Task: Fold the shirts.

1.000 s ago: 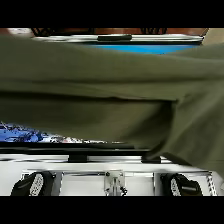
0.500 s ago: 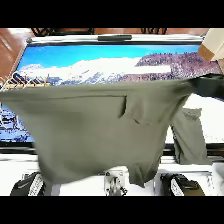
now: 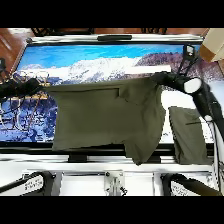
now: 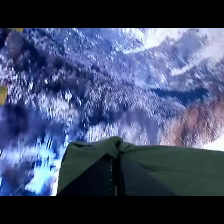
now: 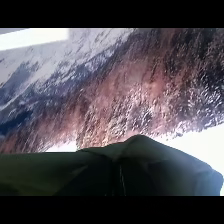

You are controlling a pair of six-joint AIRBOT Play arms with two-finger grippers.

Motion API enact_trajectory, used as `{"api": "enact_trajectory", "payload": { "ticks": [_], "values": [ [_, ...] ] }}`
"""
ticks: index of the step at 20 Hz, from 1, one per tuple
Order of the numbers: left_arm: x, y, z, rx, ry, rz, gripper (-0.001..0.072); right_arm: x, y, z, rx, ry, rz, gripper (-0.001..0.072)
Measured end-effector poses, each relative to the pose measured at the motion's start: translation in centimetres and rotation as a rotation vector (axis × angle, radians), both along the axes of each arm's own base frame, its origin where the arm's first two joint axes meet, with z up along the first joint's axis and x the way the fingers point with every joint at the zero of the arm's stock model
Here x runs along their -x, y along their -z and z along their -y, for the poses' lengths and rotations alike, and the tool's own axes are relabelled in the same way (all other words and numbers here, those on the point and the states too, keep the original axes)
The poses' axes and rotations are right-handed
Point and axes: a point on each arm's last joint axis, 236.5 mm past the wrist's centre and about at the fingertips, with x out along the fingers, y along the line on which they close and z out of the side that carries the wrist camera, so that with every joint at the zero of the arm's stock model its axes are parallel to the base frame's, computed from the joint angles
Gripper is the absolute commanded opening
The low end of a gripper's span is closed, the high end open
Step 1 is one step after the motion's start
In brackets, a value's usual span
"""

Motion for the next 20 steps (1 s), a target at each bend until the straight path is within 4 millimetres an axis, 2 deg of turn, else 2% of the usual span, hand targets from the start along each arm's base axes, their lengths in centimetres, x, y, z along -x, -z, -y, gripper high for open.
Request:
{"api": "enact_trajectory", "payload": {
  "ticks": [3,5,7,10,15,17,20],
  "values": [
    [-3.5,3.0,0.0,0.010,-0.003,-0.025,0.0028,-1.9,3.1,0.7,0.004,0.047,-0.005,0.0081],
    [-4.4,5.1,0.5,0.019,0.012,-0.063,0.0028,-1.2,6.2,0.4,0.024,0.018,-0.090,0.0080],
    [-3.9,7.3,1.3,0.035,0.046,-0.131,0.0028,0.1,8.6,0.1,0.054,-0.026,-0.179,0.0081],
    [-1.4,9.7,2.2,0.039,0.124,-0.262,0.0028,2.3,10.7,0.4,0.087,-0.071,-0.298,0.0081],
    [4.0,12.1,2.7,0.066,0.227,-0.482,0.0028,7.7,13.8,2.0,0.149,-0.102,-0.554,0.0081],
    [5.8,13.1,3.0,0.080,0.245,-0.546,0.0028,9.1,14.4,2.7,0.168,-0.099,-0.620,0.0081],
    [7.7,14.7,3.3,0.101,0.239,-0.612,0.0028,10.0,15.1,3.1,0.171,-0.082,-0.676,0.0081]
  ]
}}
